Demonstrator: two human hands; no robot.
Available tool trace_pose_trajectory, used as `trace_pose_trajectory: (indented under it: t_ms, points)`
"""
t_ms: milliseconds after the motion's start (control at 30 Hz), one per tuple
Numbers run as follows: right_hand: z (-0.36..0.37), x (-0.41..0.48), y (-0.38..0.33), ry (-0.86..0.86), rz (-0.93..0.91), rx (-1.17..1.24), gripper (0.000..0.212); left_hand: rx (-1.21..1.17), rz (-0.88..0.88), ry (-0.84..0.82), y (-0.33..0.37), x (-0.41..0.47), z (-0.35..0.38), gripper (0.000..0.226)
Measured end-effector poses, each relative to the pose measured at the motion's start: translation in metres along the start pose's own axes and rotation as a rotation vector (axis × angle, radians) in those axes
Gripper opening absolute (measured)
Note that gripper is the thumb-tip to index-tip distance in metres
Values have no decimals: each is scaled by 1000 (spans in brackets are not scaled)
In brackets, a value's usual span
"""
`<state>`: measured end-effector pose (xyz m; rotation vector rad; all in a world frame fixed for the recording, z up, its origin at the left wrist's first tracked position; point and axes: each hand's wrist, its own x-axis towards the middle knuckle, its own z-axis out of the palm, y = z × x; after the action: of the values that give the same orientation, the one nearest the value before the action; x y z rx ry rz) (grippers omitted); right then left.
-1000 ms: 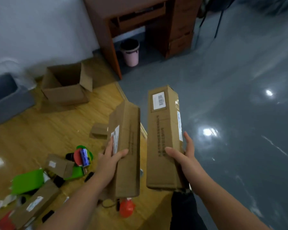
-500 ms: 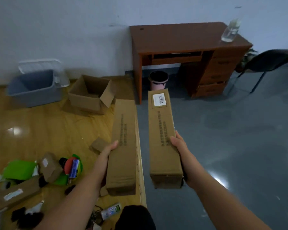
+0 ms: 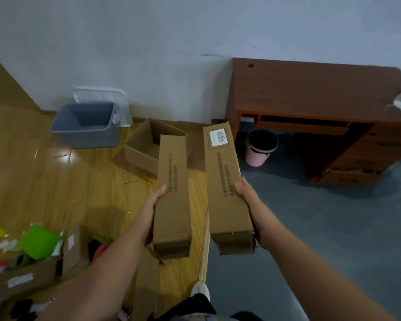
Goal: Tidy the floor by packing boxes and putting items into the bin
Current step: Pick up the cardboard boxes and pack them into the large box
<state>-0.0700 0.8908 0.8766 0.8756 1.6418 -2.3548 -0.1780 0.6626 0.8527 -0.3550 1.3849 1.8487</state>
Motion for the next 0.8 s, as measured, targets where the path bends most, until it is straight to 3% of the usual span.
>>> trace_pose_trajectory:
  t_ms: [100,233,400,533,700,800]
  points:
    - [-7,58,-38,-17,21,-5,45,-12,22,47,41,47,15,48]
    - [-13,145,-82,-61,46,-60,71,-30,47,98,85,118,29,49]
    - [-20,280,-141,-157,114,-107,66,-60,91,225,140,216,48,47]
    - [-11,371,-183,-213,195,-194,92,-118,123,279,181,278,54,51]
    - [20,459,-217,-284,306,-226,88,-187,103,342,222,330,39,51]
    - [45,507,-225,-336,327,-277,91,-200,127,370,240,362,14,62]
